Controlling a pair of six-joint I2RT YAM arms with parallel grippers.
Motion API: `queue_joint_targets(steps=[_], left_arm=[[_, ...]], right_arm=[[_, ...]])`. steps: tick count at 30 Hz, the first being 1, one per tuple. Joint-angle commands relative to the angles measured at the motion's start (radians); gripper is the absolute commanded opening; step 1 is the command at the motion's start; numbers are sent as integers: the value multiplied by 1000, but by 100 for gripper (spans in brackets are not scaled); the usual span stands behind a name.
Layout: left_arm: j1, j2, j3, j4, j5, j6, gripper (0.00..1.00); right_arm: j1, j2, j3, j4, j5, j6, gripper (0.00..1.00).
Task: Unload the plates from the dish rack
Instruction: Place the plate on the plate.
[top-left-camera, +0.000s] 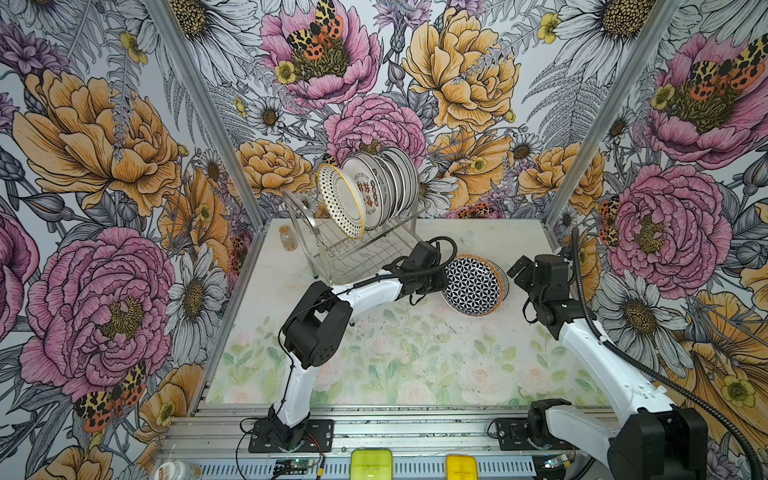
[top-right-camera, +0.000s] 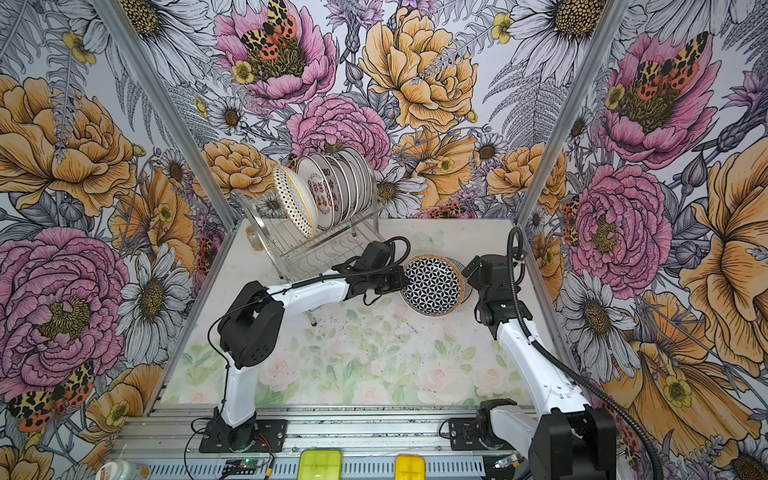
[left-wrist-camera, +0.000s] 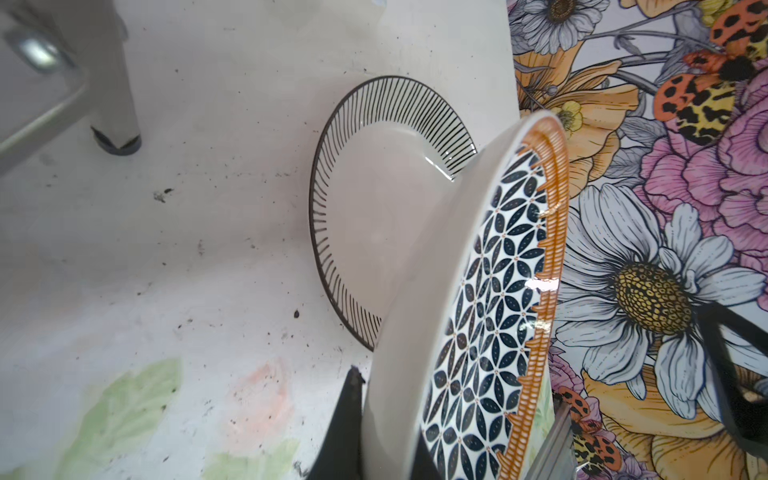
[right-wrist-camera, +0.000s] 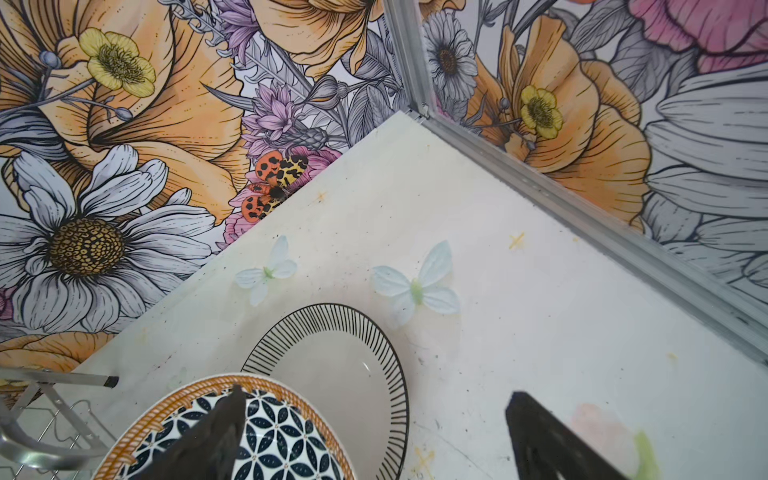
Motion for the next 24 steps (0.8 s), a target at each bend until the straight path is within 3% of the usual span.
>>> queue_joint_targets(steps=[1, 9, 24], left_arm=[[-5, 37, 132, 27, 22, -35, 0], [-8, 151, 275, 1, 29, -65, 0], [9, 293, 441, -80, 36, -59, 0]], right_arm=[[-39, 2, 36, 3, 52, -41, 100], [-109, 8, 32, 3, -10, -89, 100], [-128, -11, 11, 4, -36, -125, 100]])
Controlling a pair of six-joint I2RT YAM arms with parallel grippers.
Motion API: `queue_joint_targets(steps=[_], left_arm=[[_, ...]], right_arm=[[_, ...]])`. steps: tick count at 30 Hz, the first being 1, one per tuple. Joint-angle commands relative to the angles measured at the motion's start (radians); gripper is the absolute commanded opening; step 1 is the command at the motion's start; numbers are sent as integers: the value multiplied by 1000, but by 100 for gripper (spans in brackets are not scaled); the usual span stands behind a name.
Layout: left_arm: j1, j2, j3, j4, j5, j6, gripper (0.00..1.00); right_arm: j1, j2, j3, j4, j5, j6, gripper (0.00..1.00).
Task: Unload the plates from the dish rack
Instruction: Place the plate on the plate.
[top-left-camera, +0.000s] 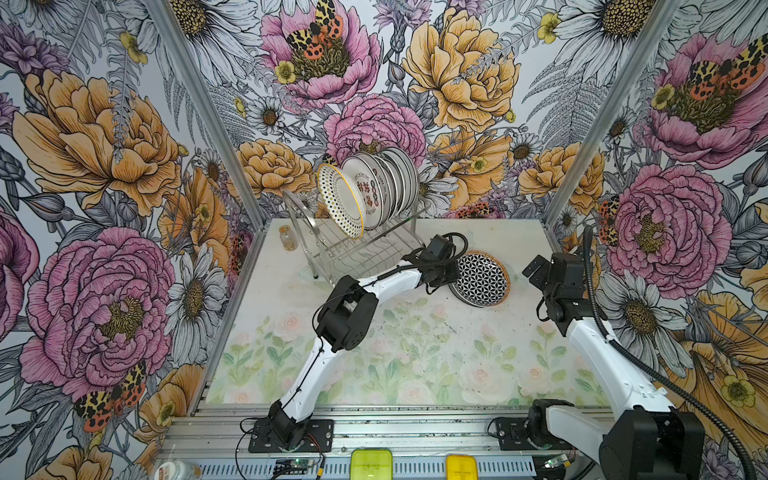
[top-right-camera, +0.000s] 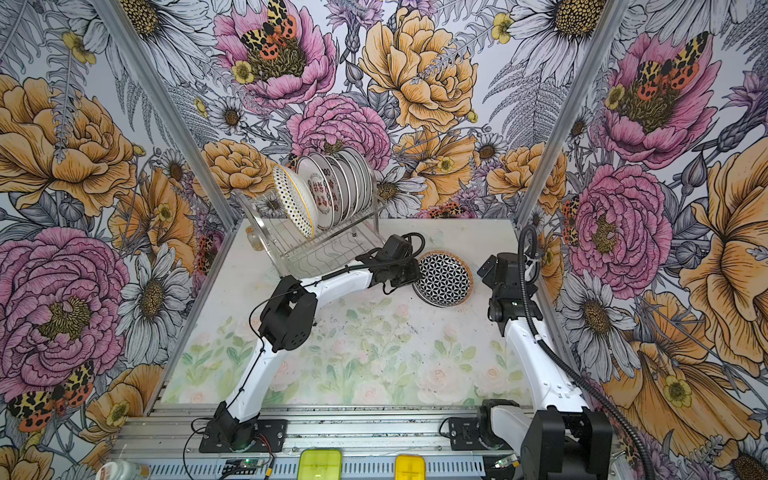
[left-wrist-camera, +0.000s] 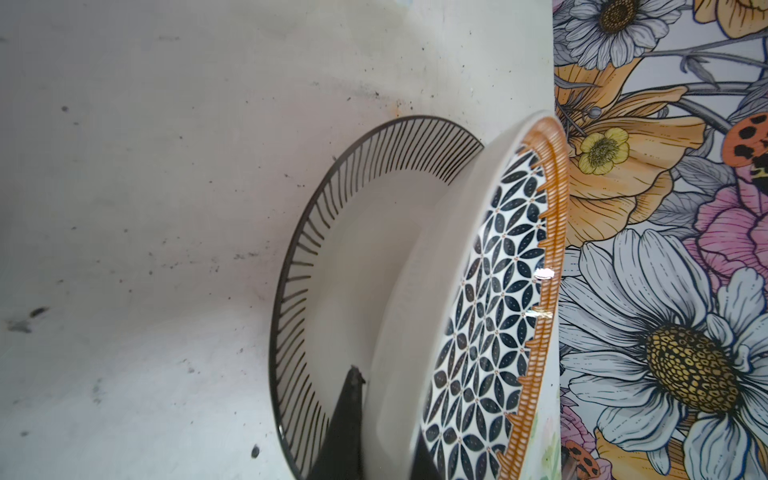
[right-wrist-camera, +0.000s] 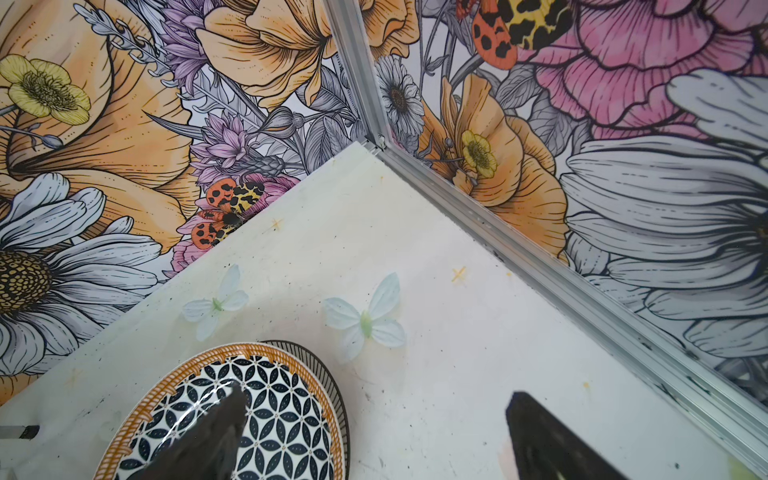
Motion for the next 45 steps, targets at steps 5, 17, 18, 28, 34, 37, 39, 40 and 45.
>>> queue_joint_targets(steps=[5, 17, 18, 28, 34, 37, 39, 40, 45], left_arm=[[9, 14, 65, 32, 22, 7, 0], [8, 33, 101, -44, 2, 36, 14], [8, 33, 98, -45, 2, 37, 16], [0, 46, 115, -79, -23, 56, 38], [-3, 47, 135, -158, -79, 85, 49], [-6, 38, 139, -208, -139, 108, 52], [-7, 25, 134, -241, -188, 124, 54], [-6, 21, 132, -252, -201, 133, 55], [5, -9, 102, -283, -260, 165, 63]], right_arm=[[-16, -32, -12, 5, -20, -27, 100], [-28, -38, -18, 5, -36, -30, 99], [-29, -37, -18, 6, -34, -31, 100], [-32, -51, 3, 4, -40, -44, 100], [-32, -55, 10, 6, -75, -43, 100], [-28, -50, 19, 15, -119, -64, 100], [-24, -48, 32, 20, -158, -79, 100], [-23, -48, 38, 22, -175, -79, 99], [6, -37, 71, 36, -248, -91, 99]])
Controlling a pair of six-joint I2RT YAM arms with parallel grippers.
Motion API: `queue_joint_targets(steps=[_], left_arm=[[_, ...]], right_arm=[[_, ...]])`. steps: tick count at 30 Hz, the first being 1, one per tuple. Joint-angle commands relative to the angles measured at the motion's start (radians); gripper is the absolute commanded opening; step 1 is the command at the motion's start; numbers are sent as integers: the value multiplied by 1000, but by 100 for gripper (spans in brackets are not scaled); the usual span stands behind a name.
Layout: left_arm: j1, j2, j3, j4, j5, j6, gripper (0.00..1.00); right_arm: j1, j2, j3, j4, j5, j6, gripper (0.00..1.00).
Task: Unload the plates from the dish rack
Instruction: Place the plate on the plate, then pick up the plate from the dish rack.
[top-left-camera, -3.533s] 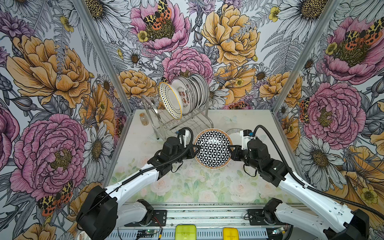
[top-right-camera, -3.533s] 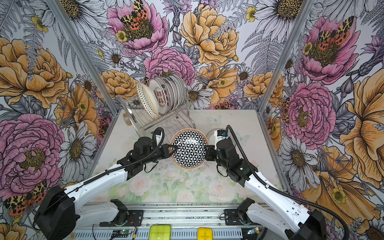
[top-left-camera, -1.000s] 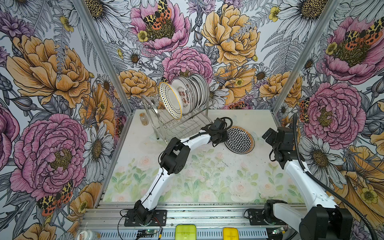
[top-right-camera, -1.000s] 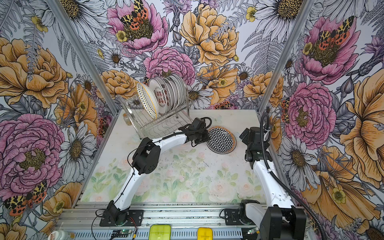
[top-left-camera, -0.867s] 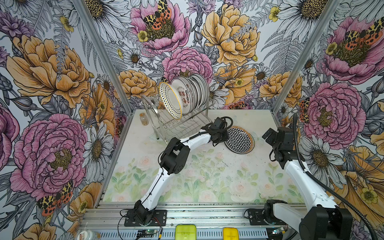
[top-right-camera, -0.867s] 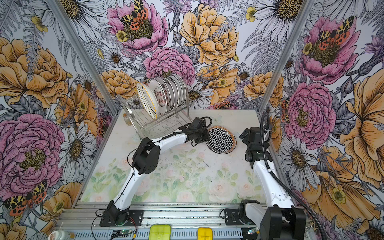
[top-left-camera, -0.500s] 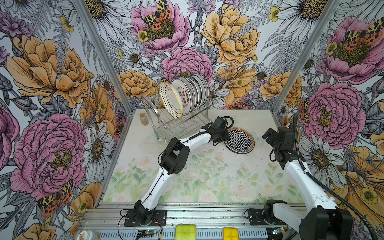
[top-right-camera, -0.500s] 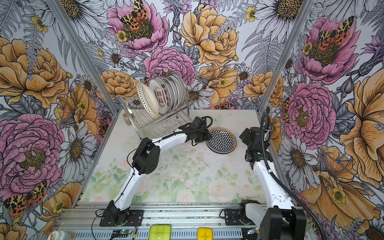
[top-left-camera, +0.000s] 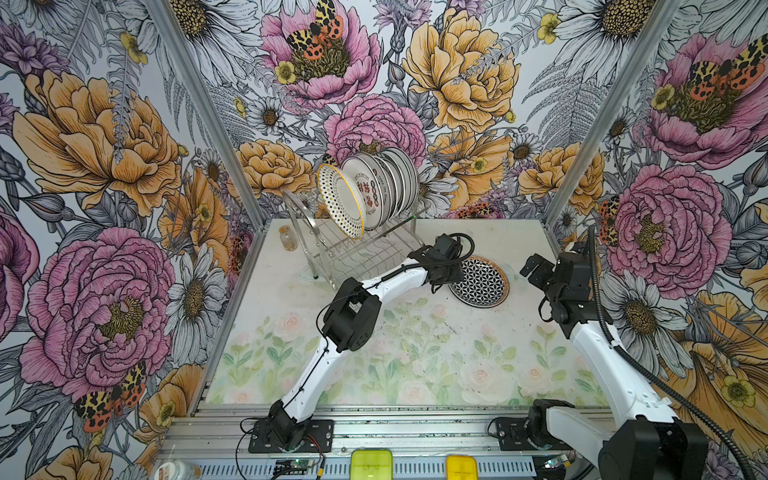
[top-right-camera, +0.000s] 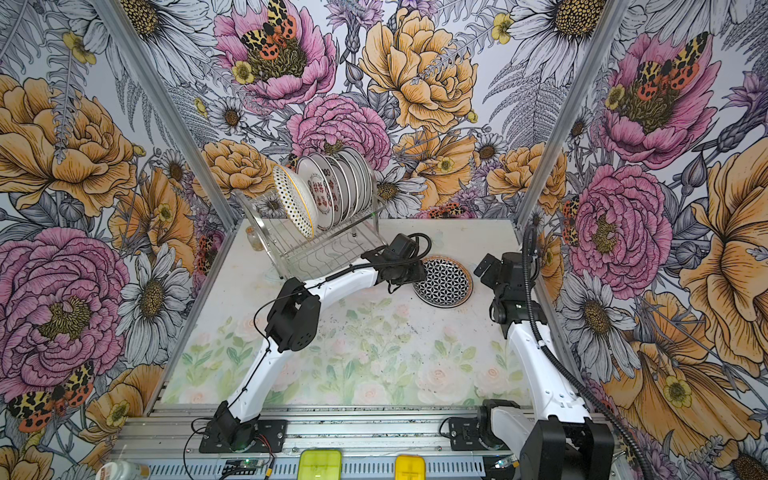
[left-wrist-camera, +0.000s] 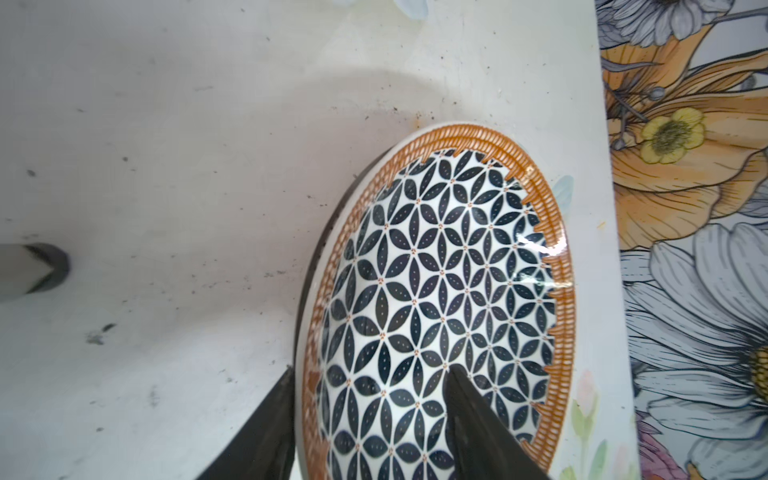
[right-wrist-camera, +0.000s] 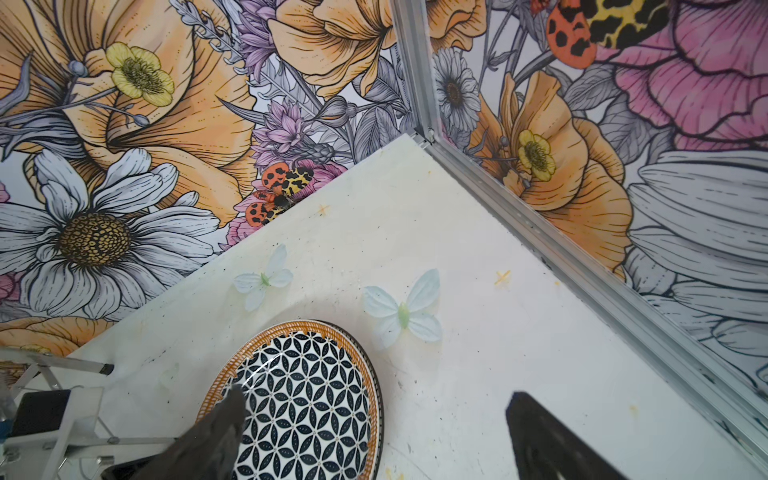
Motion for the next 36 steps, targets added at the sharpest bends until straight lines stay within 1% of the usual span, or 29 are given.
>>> queue_joint_targets(steps=[1, 7, 9, 10, 11, 12, 14, 17, 19, 20, 23, 25, 29, 33, 35, 36], left_arm=[[24, -49, -29, -93, -115, 52, 63], [36, -94, -68, -95, -137, 88, 63], [31, -135, -105, -95, -176, 107, 64], [28, -164, -132, -95, -196, 118, 69], [26, -196, -163, -95, -217, 124, 80], [23, -224, -192, -94, -233, 128, 87], [15, -294, -266, -91, -276, 143, 91], [1, -392, -370, -78, -316, 150, 99], [-5, -456, -436, -59, -329, 149, 99], [-8, -489, -470, -47, -326, 145, 99], [-13, -577, -561, -19, -329, 136, 99], [-14, -657, -623, -7, -332, 129, 99], [-11, -829, -803, 30, -368, 95, 99], [11, -1012, -983, 49, -391, 72, 99], [32, -1111, -1057, 48, -383, 67, 99], [42, -1155, -1087, 48, -380, 65, 99]], right_arm=[[28, 0, 56, 33, -75, -35, 100], [99, 15, 104, 31, -132, -84, 100], [131, 18, 128, 28, -140, -122, 100], [147, 17, 140, 27, -135, -139, 100], [164, 14, 156, 24, -125, -153, 100], [178, 10, 168, 26, -123, -172, 100], [222, -3, 199, 29, -105, -231, 99], [319, -15, 258, 37, -39, -317, 100], [379, -3, 320, 25, -40, -369, 100], [417, 15, 364, 6, -38, -393, 100], [510, 98, 526, -86, -86, -444, 100], [591, 159, 620, -112, -24, -454, 100], [770, 296, 799, -148, 133, -544, 99], [876, 435, 941, -146, 188, -561, 100], [931, 515, 1022, -144, 177, -604, 100], [948, 549, 1063, -144, 194, -623, 99]])
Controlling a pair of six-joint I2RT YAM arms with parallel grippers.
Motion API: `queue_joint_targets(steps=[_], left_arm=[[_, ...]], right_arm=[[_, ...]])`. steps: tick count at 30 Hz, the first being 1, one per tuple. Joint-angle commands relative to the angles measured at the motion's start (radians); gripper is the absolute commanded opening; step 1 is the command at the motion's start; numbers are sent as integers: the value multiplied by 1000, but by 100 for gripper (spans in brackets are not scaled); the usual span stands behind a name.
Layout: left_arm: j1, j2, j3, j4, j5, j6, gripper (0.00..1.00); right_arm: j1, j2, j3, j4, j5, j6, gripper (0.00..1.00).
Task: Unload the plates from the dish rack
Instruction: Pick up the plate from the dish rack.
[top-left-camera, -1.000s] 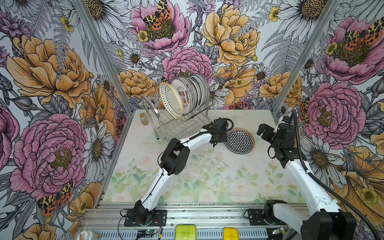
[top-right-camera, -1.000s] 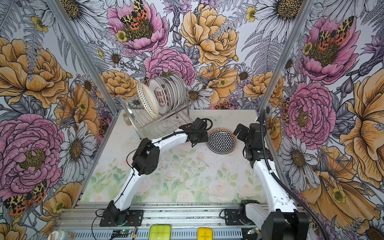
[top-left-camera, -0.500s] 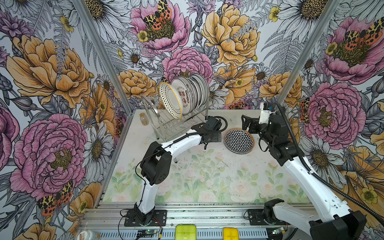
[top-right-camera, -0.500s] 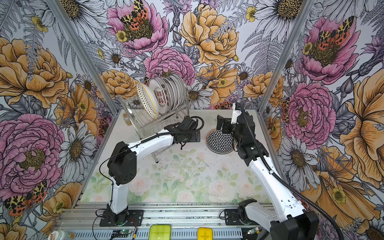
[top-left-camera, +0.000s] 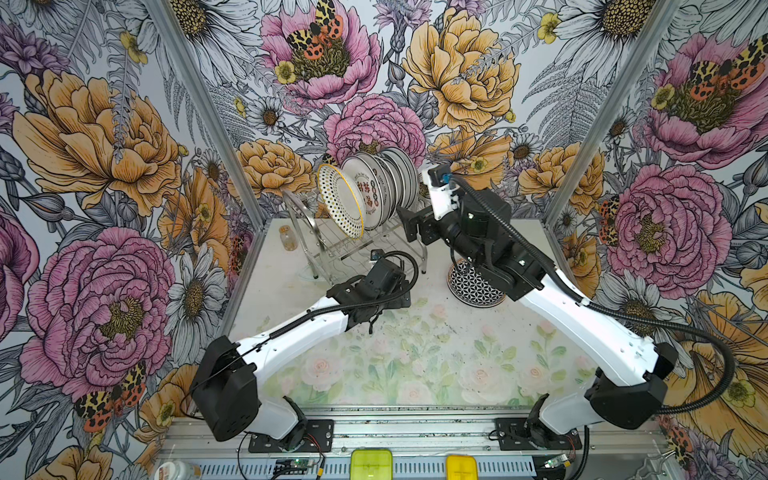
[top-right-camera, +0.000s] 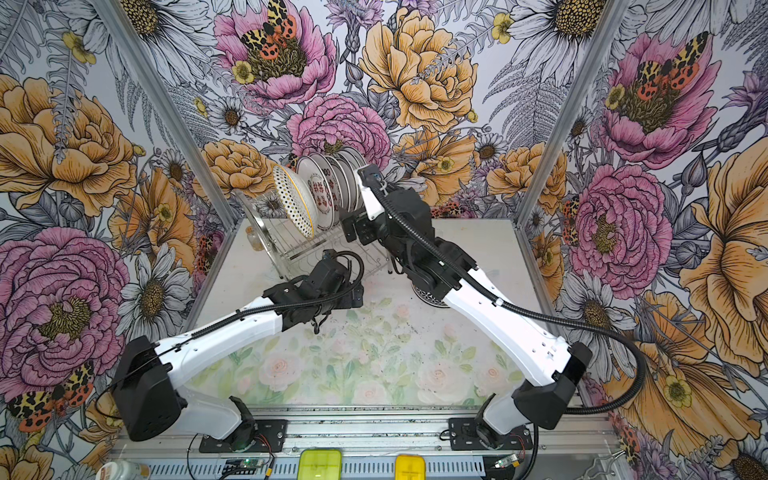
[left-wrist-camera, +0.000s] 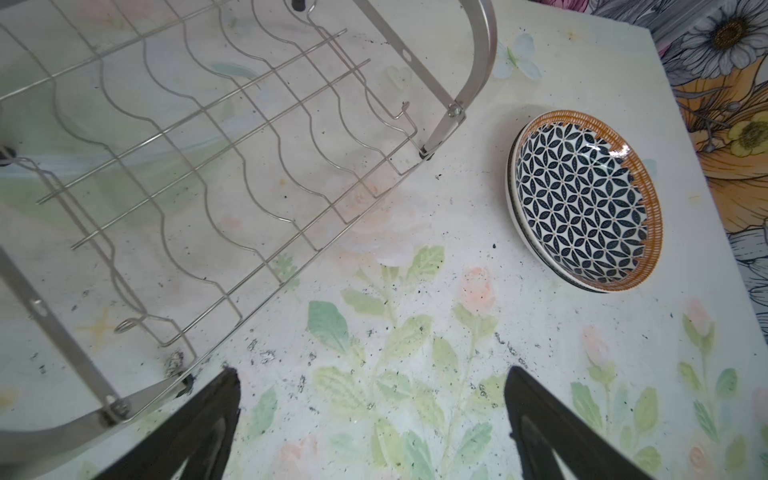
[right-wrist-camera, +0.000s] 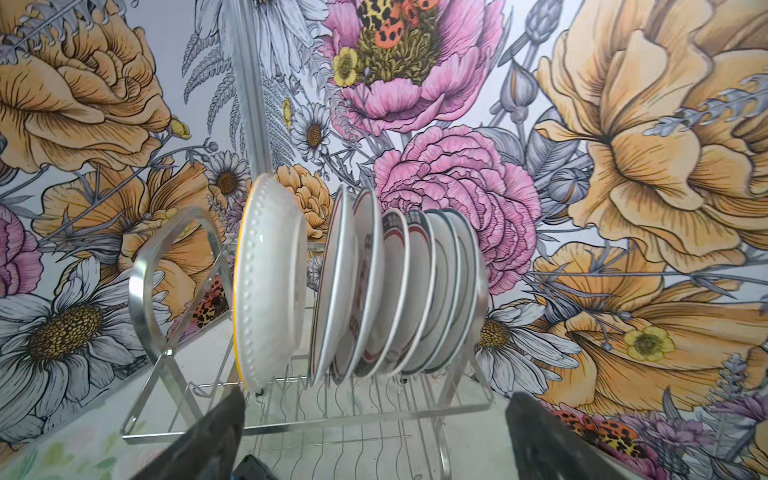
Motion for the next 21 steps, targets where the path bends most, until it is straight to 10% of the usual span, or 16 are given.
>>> queue_joint_targets(steps=[1, 14, 21], left_arm=[[39, -135, -91, 33, -22, -27, 99], [117, -457, -256, -14, 23, 9, 99], [143, -490, -275, -44, 13, 5, 99]], right_arm=[[56, 104, 135, -24, 74, -93, 100], [120, 329, 358, -24, 143, -83, 97], [125, 402, 410, -25, 185, -57, 76]])
